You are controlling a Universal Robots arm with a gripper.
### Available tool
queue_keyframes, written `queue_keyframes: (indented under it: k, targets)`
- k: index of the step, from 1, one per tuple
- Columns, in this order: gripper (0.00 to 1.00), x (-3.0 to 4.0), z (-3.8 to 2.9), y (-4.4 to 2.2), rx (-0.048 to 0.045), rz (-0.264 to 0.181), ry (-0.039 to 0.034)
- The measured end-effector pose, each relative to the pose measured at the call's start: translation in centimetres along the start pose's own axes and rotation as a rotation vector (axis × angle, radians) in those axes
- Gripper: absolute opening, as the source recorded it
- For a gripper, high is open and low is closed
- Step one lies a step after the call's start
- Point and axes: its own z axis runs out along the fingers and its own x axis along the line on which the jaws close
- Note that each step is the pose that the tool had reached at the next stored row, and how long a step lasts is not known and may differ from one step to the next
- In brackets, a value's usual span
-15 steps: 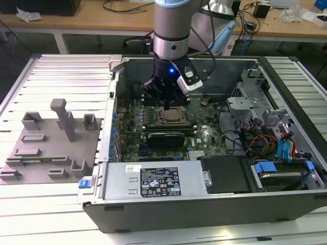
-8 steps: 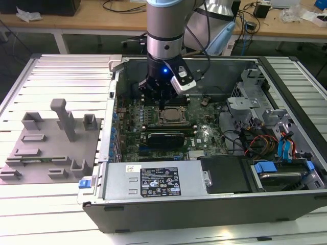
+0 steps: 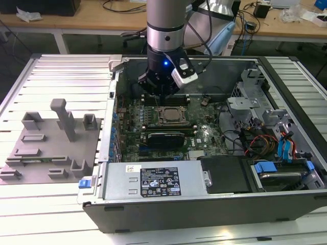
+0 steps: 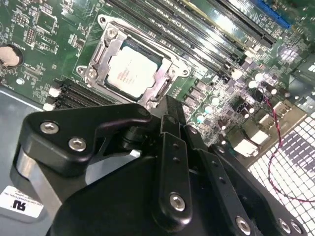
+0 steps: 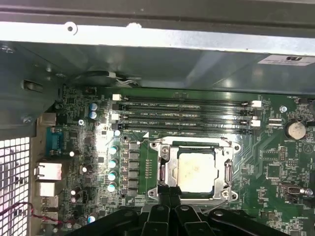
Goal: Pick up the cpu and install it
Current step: 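Install the first cpu locking lever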
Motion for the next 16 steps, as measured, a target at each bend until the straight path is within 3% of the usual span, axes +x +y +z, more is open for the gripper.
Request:
queue_keyframes:
  k: [2, 5, 7, 8, 11, 12, 16]
  targets:
    - [0.11, 0.37, -0.02, 0.01, 0.0003, 0.0, 0.0002]
    - [0.11, 1.62, -0.04, 0.1, 0.0003, 0.0, 0.0002]
    - [0.11, 1.79, -0.04, 0.1, 0.0002, 0.0, 0.0001]
    - [0.11, 1.98, -0.05, 0.1, -0.0047, 0.0, 0.0002]
    - [0.11, 2.2, -0.05, 0.11, -0.0409, 0.001, -0.0012]
    - [0.11, 2.28, -0.05, 0.12, -0.049, 0.001, -0.0015]
    - [0.11, 2.3, -0.05, 0.12, -0.05, 0.001, -0.001]
